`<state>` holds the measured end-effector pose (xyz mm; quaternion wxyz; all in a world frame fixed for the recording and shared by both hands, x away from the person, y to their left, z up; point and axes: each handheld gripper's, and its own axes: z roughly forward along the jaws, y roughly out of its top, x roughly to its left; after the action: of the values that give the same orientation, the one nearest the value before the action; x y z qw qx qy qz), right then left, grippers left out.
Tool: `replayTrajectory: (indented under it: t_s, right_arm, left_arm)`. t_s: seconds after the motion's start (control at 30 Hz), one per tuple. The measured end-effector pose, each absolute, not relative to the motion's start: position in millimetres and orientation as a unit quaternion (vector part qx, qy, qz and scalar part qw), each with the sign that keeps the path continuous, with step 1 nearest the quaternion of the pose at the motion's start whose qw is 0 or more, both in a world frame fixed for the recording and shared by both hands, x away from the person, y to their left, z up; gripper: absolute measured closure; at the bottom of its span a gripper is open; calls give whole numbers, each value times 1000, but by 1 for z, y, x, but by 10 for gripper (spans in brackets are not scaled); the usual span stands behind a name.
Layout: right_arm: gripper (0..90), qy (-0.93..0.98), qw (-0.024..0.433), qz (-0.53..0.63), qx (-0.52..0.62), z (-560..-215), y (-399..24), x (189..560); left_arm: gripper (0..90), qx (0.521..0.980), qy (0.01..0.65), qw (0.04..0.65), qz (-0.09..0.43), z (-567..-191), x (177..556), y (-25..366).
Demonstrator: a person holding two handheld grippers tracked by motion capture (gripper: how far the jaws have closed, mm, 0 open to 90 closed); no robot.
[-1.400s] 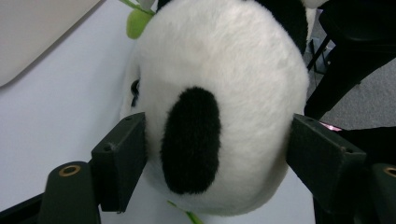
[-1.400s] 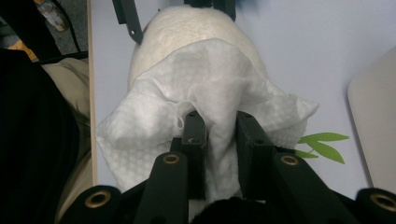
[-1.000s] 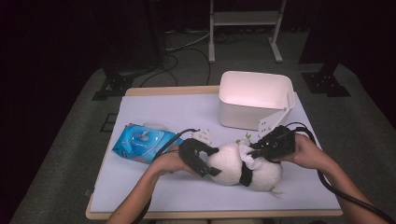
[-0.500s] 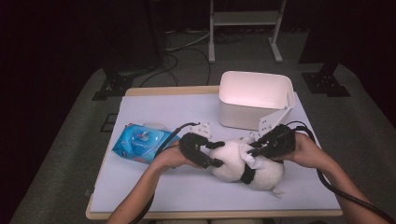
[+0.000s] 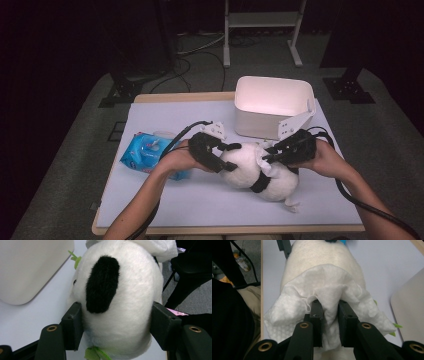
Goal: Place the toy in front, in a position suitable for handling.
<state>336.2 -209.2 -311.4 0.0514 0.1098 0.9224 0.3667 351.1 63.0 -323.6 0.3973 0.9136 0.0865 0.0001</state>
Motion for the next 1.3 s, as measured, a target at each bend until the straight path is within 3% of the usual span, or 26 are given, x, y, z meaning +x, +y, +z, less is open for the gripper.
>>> replayTrajectory:
  t_s: [0.13,0.43,0.8,0.87,1.1,1.3]
  right_arm:
    - [754,926,53,357,110,-314,-212,333]
    - [761,927,50,350,125,-324,-229,327]
    - [761,920,51,359,145,-328,-252,321]
    - [761,920,51,360,146,-328,-253,320]
    - [761,912,58,377,153,-327,-261,318]
    - [762,903,64,396,154,-322,-259,319]
  left_arm:
    - [339,918,81,389,-1,-325,349,58]
    - [177,916,86,391,-6,-327,350,53]
    - [112,904,93,414,-45,-350,355,46]
    - [117,903,92,417,-45,-350,356,44]
    - [291,896,89,434,-27,-337,354,41]
    - [314,900,82,429,-7,-319,353,47]
